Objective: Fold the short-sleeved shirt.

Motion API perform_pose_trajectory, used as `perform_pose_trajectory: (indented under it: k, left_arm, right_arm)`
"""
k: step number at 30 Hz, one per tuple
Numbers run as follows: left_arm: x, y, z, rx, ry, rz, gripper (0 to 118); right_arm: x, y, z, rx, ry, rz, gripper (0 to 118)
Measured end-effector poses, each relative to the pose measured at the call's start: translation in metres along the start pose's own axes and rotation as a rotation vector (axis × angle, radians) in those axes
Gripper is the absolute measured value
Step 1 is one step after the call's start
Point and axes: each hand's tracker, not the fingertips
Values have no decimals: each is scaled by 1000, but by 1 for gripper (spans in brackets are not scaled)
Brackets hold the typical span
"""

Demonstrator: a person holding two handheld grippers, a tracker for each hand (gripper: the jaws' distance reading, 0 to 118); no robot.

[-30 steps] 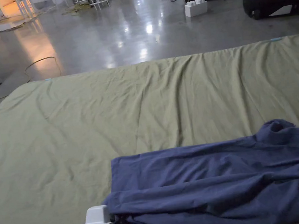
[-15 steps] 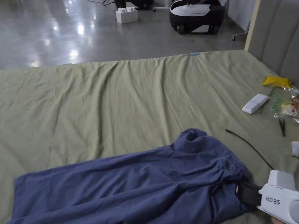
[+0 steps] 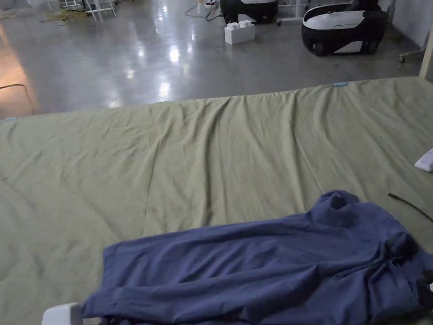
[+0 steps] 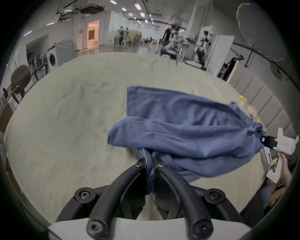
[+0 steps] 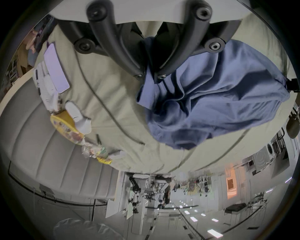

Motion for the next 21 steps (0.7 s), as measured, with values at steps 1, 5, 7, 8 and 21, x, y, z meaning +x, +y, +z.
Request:
perform_pose_trajectory:
  k: [1,5,7,8,21]
  left_arm:
    - [0,-2,12,13,-3,-23,8]
    - [-11,-19,58,41,-20,6,8]
    - [-16,-34,75,41,-9,0,8]
    - [-19,-43,81,25,-3,-8,8]
    - [-29,-119,86,41,30,29,79]
  right_arm:
    - [3,-2,11,8,3,3,8]
    - [19,-19,60,34,-12,-38,8]
    - [27,-36,82,29,-1,-70,8]
    - [30,-46,92,18,-4,-90,8]
    - [37,-126,105,-95,14,-150,67]
